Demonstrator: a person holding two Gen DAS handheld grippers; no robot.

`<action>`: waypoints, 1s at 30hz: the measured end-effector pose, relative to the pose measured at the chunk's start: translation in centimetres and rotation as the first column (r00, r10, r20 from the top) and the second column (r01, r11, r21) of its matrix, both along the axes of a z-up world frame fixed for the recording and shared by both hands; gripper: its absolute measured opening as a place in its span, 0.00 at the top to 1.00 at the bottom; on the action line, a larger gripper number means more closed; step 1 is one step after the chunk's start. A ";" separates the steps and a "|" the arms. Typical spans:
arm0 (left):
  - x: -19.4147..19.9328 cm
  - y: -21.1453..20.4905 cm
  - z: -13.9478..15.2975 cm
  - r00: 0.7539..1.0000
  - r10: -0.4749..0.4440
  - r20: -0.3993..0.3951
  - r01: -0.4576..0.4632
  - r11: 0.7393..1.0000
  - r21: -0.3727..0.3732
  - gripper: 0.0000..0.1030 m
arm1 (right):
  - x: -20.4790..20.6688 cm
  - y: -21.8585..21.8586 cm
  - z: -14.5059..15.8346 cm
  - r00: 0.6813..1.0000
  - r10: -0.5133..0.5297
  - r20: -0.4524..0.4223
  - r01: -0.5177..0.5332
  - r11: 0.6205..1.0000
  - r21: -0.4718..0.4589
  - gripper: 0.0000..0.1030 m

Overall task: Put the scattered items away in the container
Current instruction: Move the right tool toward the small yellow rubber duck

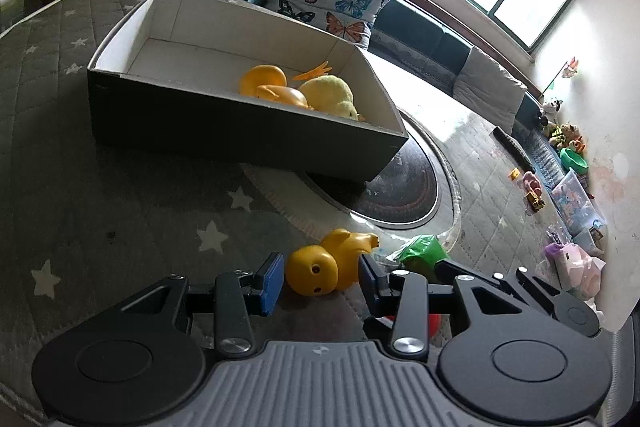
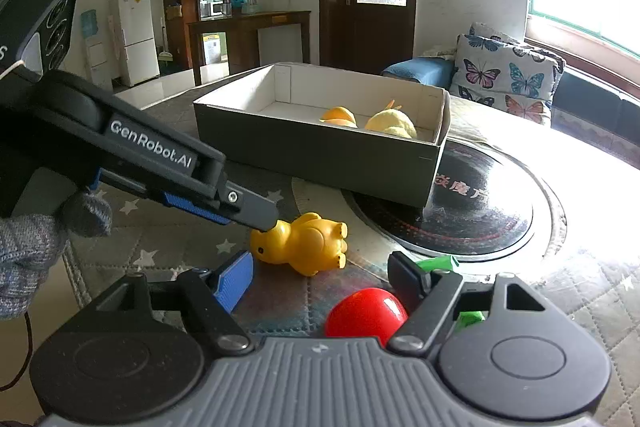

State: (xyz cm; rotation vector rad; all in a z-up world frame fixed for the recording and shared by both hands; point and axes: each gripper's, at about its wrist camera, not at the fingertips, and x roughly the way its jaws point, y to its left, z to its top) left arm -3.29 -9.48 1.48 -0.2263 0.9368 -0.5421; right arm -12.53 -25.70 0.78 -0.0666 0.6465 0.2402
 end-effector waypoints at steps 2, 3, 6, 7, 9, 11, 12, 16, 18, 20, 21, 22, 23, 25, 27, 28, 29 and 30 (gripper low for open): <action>0.0 0.0 -0.2 1.000 0.000 -0.004 0.000 1.000 0.005 0.58 | 0.1 0.1 -0.1 1.000 0.002 -0.001 -0.002 1.000 -0.001 0.26; 0.0 0.0 -0.2 1.000 0.000 -0.006 0.000 1.000 0.007 0.58 | 0.2 0.1 -0.1 1.000 0.004 -0.002 -0.004 1.000 -0.002 0.26; 0.2 -0.1 -0.5 1.000 0.004 -0.014 -0.004 1.000 0.010 0.58 | 0.5 0.1 -0.3 1.000 0.009 -0.008 -0.009 1.000 -0.004 0.26; 0.2 -0.1 -0.6 1.000 0.006 -0.016 -0.006 1.000 0.012 0.58 | 0.6 0.1 -0.4 1.000 0.010 -0.011 -0.010 1.000 -0.005 0.26; 0.4 0.0 -0.7 1.000 0.010 -0.021 -0.010 1.000 0.014 0.58 | 0.8 0.2 -0.6 1.000 0.012 -0.016 -0.012 1.000 -0.008 0.26; 0.5 0.1 -0.8 1.000 0.016 -0.024 -0.015 1.000 0.015 0.58 | 1.1 0.2 -0.7 1.000 0.015 -0.021 -0.015 1.000 -0.008 0.26; 0.6 0.1 -0.9 1.000 0.019 -0.025 -0.018 1.000 0.017 0.58 | 1.2 0.2 -0.8 1.000 0.016 -0.023 -0.016 1.000 -0.008 0.26; 1.0 0.4 -1.2 0.999 0.031 -0.031 -0.031 0.999 0.018 0.58 | 1.7 0.3 -0.9 0.999 0.022 -0.029 -0.022 1.000 -0.009 0.25; 1.2 0.6 -1.3 0.999 0.039 -0.036 -0.039 0.999 0.020 0.58 | 2.0 0.4 -1.1 0.999 0.025 -0.034 -0.026 1.000 -0.010 0.25; 1.5 0.7 -1.4 0.998 0.046 -0.039 -0.045 0.999 0.019 0.58 | 2.3 0.5 -1.2 0.999 0.030 -0.039 -0.031 0.999 -0.012 0.25; 1.5 0.8 -1.4 0.998 0.049 -0.040 -0.048 0.999 0.019 0.58 | 2.5 0.6 -1.3 0.999 0.033 -0.043 -0.034 0.999 -0.013 0.25; 1.6 0.9 -1.5 0.998 0.052 -0.040 -0.051 0.999 0.018 0.58 | 2.7 0.6 -1.4 0.998 0.035 -0.046 -0.036 0.999 -0.014 0.25; 1.7 1.0 -1.5 0.998 0.054 -0.041 -0.054 0.998 0.016 0.58 | 2.9 0.7 -1.5 0.998 0.038 -0.049 -0.038 0.999 -0.014 0.25; 1.8 1.1 -1.5 0.997 0.058 -0.041 -0.058 0.998 0.013 0.58 | 3.3 0.9 -1.7 0.998 0.043 -0.055 -0.044 0.999 -0.016 0.25; 2.0 1.3 -1.4 0.997 0.063 -0.041 -0.062 0.998 0.011 0.58 | 3.6 1.0 -1.9 0.997 0.048 -0.059 -0.048 0.999 -0.013 0.25; 2.0 1.4 -1.4 0.997 0.065 -0.041 -0.064 0.998 0.009 0.58 | 3.7 1.1 -2.0 0.997 0.050 -0.063 -0.051 0.999 -0.011 0.25; 2.0 1.6 -1.3 0.997 0.067 -0.040 -0.067 0.998 0.007 0.58 | 3.9 1.2 -2.1 0.996 0.052 -0.066 -0.053 0.999 -0.010 0.25; 2.0 1.7 -1.2 0.997 0.068 -0.039 -0.068 0.998 0.003 0.58 | 4.0 1.2 -2.2 0.996 0.054 -0.069 -0.055 0.998 -0.010 0.25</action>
